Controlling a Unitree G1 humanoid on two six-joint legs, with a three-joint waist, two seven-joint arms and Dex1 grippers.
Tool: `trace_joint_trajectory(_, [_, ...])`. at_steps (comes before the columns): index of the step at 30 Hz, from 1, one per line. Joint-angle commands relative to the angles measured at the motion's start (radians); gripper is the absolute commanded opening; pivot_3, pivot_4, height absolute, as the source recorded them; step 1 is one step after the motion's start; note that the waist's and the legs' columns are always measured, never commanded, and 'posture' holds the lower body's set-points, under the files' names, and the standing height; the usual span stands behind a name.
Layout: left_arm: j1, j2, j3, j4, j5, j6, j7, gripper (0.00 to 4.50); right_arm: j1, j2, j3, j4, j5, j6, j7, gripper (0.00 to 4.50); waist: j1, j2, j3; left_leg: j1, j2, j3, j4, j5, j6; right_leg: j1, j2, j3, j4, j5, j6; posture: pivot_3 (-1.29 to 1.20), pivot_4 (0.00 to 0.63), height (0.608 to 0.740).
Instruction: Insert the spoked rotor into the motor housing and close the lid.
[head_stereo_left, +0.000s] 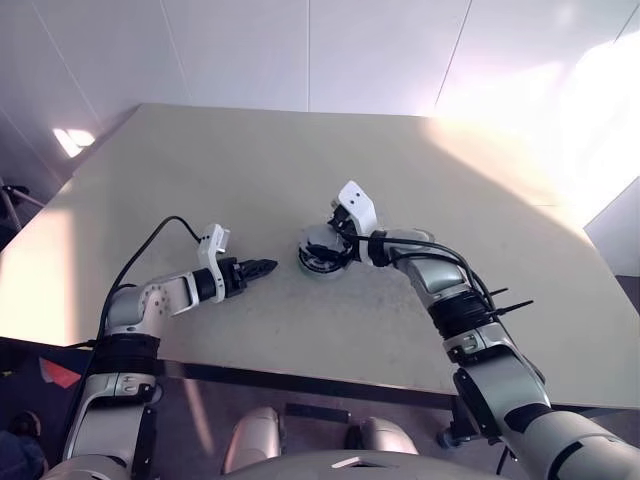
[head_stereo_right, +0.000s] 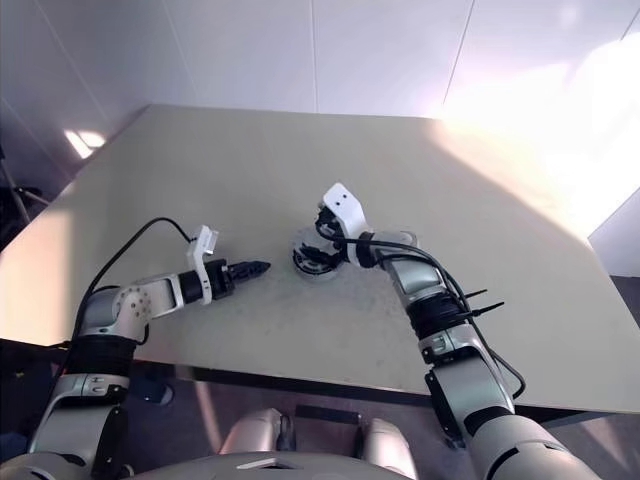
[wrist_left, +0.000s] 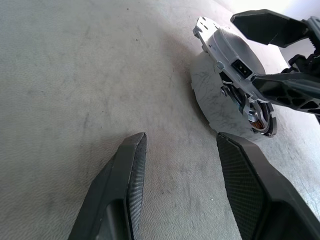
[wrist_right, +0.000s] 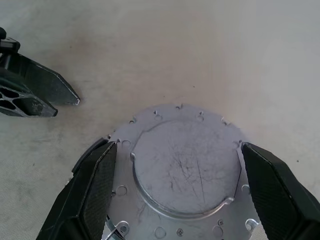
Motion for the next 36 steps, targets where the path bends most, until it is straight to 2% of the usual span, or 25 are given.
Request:
trace_joint_trajectory(1, [0.004,0.007,-0.005,-0.019,0.004,0.004,-0.003,2.37,-0.009,0.002,-0.004,-0.004,0.002,-0.011,-0.003,4.47,0.0,0.0,0.0,0.0,0.0,0.0,0.0,0.0,0.0,0.0,0.0,0.0,0.0,0.0,0.0,0.0,0.0,0.74])
trace_joint_trajectory(7, [0.009,0.006,-0.005,-0.015,0.011,-0.002,0.0,2.37,-0.008,0.0,-0.005,-0.009,0.007,-0.004,0.003,4.47,-0.001,0.0,0.0,0.0,0.0,0.0,0.002,0.0,0.0,0.0,0.0,0.0,0.001,0.0,0.0,0.0,0.0,0.74])
trace_joint_trajectory(10, [0.007,0.005,-0.004,-0.011,0.013,-0.003,0.002,2.37,-0.011,-0.003,-0.011,-0.014,0.015,0.001,0.01,3.84,-0.002,0.0,0.0,0.0,0.0,0.0,0.003,0.0,0.0,0.0,0.0,0.0,0.002,0.0,0.0,0.0,0.0,0.74])
trace_joint_trajectory(12, [0.006,0.005,-0.002,-0.01,0.013,-0.004,0.004,2.37,-0.011,-0.007,-0.013,-0.023,0.017,0.003,0.014,3.22,-0.002,0.0,0.0,0.0,0.0,0.0,0.004,0.0,0.0,0.0,0.0,0.0,0.003,0.0,0.0,0.0,0.0,0.74])
trace_joint_trajectory(13, [0.006,0.004,-0.002,-0.01,0.013,-0.003,0.005,2.37,-0.011,-0.009,-0.015,-0.029,0.019,0.004,0.017,3.18,-0.002,0.0,0.0,0.0,0.001,0.0,0.004,0.0,0.0,0.001,0.0,0.0,0.003,0.0,0.0,0.0,0.0,0.74])
trace_joint_trajectory(21, [0.003,0.004,-0.002,-0.002,0.016,-0.007,0.006,2.37,-0.003,-0.013,-0.034,-0.084,0.053,0.011,0.046,3.18,-0.002,0.0,0.0,0.0,0.001,0.0,0.006,-0.001,0.0,0.001,0.0,0.0,0.005,0.0,0.0,0.0,0.0,0.74])
trace_joint_trajectory(36, [0.005,0.002,-0.003,0.0,0.019,-0.007,0.009,2.37,0.036,-0.04,0.006,-0.138,0.044,-0.009,0.125,3.18,-0.001,0.0,0.0,0.0,0.001,0.0,0.007,-0.001,0.0,0.001,0.0,0.0,0.006,0.0,0.0,0.0,0.0,0.74])
